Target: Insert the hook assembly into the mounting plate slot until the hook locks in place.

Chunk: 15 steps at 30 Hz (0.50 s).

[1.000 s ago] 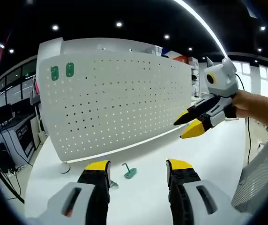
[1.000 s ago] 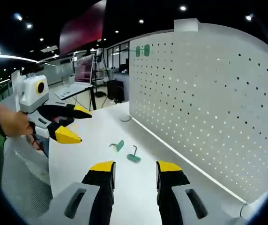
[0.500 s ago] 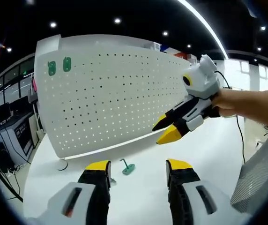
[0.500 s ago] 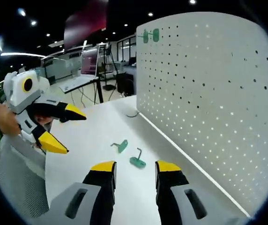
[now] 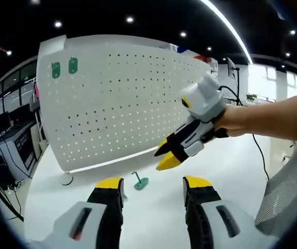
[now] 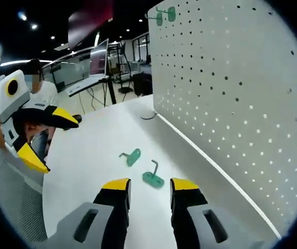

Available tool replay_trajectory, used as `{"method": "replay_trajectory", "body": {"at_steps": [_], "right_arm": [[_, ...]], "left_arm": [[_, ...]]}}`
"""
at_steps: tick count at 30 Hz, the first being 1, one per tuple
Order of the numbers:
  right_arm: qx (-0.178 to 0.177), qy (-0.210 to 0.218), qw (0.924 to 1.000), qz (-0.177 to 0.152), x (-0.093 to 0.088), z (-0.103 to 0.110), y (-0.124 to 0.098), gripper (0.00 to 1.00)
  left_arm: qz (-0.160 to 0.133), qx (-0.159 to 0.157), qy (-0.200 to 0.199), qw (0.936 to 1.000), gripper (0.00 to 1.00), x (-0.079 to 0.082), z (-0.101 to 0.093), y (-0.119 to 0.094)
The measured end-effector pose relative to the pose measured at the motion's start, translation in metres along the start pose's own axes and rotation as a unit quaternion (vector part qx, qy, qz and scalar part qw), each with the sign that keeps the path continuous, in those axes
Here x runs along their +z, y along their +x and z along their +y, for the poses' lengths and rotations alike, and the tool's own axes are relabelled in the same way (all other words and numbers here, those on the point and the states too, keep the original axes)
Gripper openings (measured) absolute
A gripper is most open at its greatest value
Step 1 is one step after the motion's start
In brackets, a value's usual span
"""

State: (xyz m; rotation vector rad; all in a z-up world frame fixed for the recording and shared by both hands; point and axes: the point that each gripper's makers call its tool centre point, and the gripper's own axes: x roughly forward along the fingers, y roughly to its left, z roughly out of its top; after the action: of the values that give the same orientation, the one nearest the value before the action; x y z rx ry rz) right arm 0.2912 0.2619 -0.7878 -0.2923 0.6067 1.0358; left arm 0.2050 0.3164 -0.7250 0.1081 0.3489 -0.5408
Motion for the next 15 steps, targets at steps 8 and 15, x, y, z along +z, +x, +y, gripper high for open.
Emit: {"method": "replay_trajectory", "body": {"at_steps": [8,15], "right_arm": [[-0.007,0.010,0.9998,0.017,-0.016,-0.011,0.021,0.27],[-0.020,-0.002,0.9994,0.026,-0.020,-0.017,0.034,0.26]], "left_arm": [[0.005,-0.002,-0.002,1.0000,0.46,-0.002,-0.001,0.001],[0.009,-0.009,-0.004,0.9999,0.45,-0.005,-0.003,0.003]]}}
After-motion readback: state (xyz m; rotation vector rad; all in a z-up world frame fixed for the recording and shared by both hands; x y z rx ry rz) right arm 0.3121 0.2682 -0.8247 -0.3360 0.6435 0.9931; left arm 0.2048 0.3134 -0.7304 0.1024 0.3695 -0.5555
